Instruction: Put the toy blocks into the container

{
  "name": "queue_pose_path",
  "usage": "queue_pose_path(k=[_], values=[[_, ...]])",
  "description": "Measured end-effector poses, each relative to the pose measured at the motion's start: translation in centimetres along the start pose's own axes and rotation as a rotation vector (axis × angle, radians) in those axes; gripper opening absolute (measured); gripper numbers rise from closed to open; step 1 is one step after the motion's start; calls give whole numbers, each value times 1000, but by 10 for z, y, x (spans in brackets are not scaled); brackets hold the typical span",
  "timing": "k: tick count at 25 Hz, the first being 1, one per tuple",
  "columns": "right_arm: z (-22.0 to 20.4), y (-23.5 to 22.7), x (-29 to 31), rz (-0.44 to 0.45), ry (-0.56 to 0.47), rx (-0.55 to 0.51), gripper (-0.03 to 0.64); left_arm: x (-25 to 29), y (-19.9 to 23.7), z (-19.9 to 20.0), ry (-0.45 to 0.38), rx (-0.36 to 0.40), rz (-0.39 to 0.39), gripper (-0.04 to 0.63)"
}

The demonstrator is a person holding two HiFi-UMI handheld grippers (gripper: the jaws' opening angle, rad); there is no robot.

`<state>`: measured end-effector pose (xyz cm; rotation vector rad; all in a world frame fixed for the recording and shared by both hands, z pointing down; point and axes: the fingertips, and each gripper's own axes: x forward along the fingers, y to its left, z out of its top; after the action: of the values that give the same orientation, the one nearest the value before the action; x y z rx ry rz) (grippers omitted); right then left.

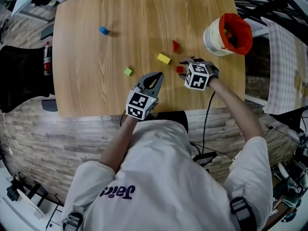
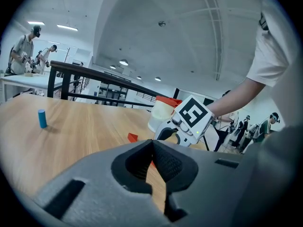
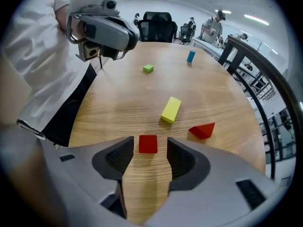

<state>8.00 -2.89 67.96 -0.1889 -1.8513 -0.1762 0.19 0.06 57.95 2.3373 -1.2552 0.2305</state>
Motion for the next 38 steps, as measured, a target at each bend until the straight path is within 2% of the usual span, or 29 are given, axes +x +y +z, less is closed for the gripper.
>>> queue_pose_path(k=[9,12,13,16,19,21,23,26,28,32,35,38], values=[[-2,-1,13,14,39,-23,208,-4,9,1,0,-3,15,6],[-3,0,14,18,43,-20,137,-4,13,2,-3,-9,20,6],[-3,-1,14,17,43,-16,137,-4,14,3,-4,-11,21,6],[-1,-2,10,0,32,4,137,-3,15,6,-9,-12,16,6],[5,-10,-6,-51,-25,85,137,-2,13,15,-19,-11,4,6],[13,-18,-25,-90,-111,194,137,-1,13,26,-36,-17,-2,6],[23,-26,-50,-119,-242,351,135,-1,13,40,-56,-22,-7,6],[36,-37,-96,-146,-507,609,135,2,11,68,-94,-21,-19,6],[41,-42,-131,-160,-684,735,135,5,7,88,-123,-15,-35,6],[35,-48,-201,-217,-937,903,135,13,-9,131,-181,2,-87,6],[14,-55,-254,-270,-1103,1013,135,26,-25,159,-210,34,-129,6],[-21,-59,-300,-362,-1171,1054,135,49,-47,177,-217,75,-186,6]])
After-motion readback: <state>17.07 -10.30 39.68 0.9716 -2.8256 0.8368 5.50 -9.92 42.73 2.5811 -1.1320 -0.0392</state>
